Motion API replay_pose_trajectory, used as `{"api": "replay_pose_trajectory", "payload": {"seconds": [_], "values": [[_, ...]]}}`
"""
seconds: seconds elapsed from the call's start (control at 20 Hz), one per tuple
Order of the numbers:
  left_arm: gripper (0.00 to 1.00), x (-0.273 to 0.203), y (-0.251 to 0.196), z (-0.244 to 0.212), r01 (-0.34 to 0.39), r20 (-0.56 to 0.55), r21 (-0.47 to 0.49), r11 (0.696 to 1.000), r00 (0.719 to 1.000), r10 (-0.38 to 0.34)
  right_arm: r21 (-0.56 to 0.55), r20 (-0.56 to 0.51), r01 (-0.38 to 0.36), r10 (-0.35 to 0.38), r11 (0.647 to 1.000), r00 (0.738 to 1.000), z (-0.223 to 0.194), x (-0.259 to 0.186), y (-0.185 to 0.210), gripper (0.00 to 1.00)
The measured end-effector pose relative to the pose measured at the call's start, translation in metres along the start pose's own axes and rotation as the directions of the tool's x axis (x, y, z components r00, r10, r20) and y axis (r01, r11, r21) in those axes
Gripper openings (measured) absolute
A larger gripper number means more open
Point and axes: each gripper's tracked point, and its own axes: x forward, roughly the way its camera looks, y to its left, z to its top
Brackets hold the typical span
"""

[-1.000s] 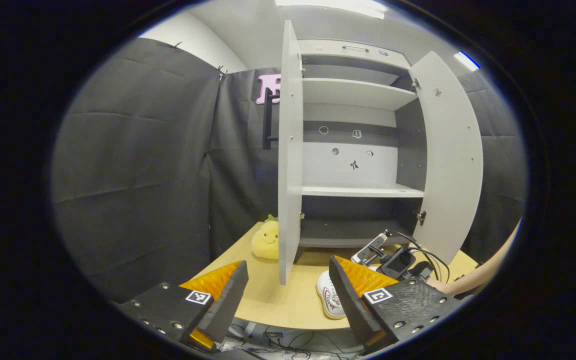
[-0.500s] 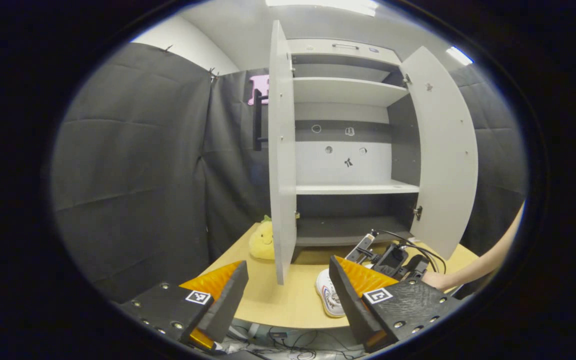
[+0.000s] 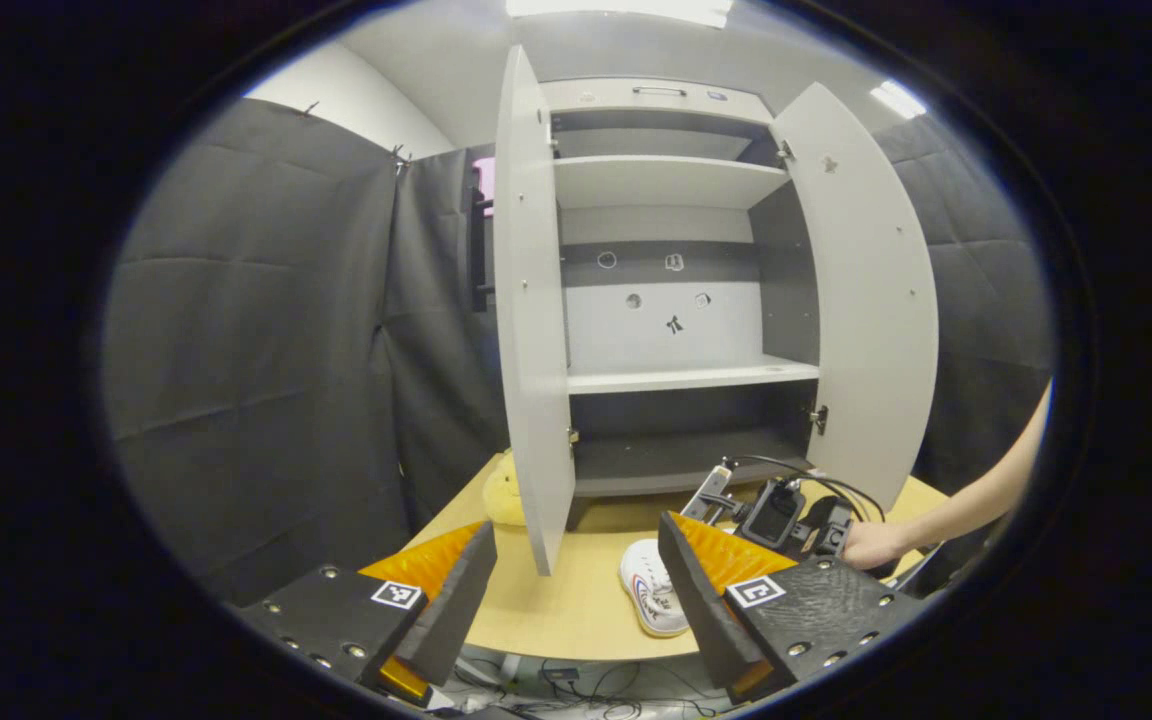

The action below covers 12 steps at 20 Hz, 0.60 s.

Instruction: Grab one shoe with the right hand and put it into the shoe cabinet, grab the other shoe with the left hand and put it into the shoe cabinet; then close the right door with the right hand and the left door with the left hand.

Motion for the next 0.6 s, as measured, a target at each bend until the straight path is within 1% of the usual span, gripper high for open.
{"api": "replay_pose_trajectory", "payload": {"seconds": [0.05,0.1,0.15,0.2,0.25,0.3,0.35,0.4,0.45,0.5,0.55,0.6], "values": [[0.94,0.0,-0.002,0.0,0.004,-0.001,0.006,1.0,1.0,-0.004,0.035,0.002,-0.03,0.03,0.999,1.0,0.001,-0.001,0.001,0.71],[0.94,-0.001,-0.003,0.001,0.008,0.0,0.009,1.0,1.0,-0.008,0.085,0.004,-0.056,0.056,0.995,0.998,0.004,-0.003,0.002,0.7],[0.94,-0.001,-0.004,0.001,0.01,0.001,0.011,1.0,1.0,-0.01,0.137,0.005,-0.074,0.074,0.988,0.997,0.005,-0.002,0.001,0.76],[0.94,0.0,-0.005,0.0,0.011,0.002,0.009,1.0,1.0,-0.011,0.184,0.0,-0.083,0.084,0.979,0.996,0.006,-0.002,-0.001,0.77],[0.94,0.0,-0.006,0.0,0.013,-0.001,0.005,1.0,1.0,-0.013,0.214,-0.012,-0.055,0.059,0.975,0.998,0.005,0.001,-0.007,0.77],[0.94,0.001,-0.006,-0.003,0.016,-0.005,0.001,1.0,1.0,-0.016,0.258,-0.014,-0.054,0.059,0.965,0.998,0.007,-0.002,-0.011,0.69],[0.94,0.002,-0.007,-0.003,0.017,-0.008,-0.001,1.0,1.0,-0.017,0.286,-0.024,-0.045,0.054,0.957,0.998,0.006,-0.001,-0.01,0.53],[0.94,0.002,-0.007,-0.004,0.018,-0.009,-0.001,1.0,1.0,-0.018,0.286,-0.024,-0.038,0.046,0.958,0.999,0.006,0.002,-0.009,0.54],[0.94,0.002,-0.007,-0.002,0.018,-0.007,0.0,1.0,1.0,-0.018,0.263,-0.027,-0.029,0.037,0.964,0.999,0.005,0.001,-0.009,0.51],[0.94,0.002,-0.007,-0.002,0.02,-0.004,0.001,1.0,1.0,-0.02,0.248,-0.017,-0.019,0.024,0.968,1.0,0.01,0.001,-0.011,0.54],[0.94,0.003,-0.007,-0.001,0.022,-0.002,0.005,1.0,1.0,-0.022,0.244,-0.025,-0.008,0.015,0.97,1.0,0.007,0.001,-0.007,0.41],[0.94,0.002,-0.007,-0.001,0.023,0.0,0.01,1.0,1.0,-0.023,0.244,-0.023,-0.004,0.01,0.97,1.0,0.008,-0.001,-0.008,0.38]]}}
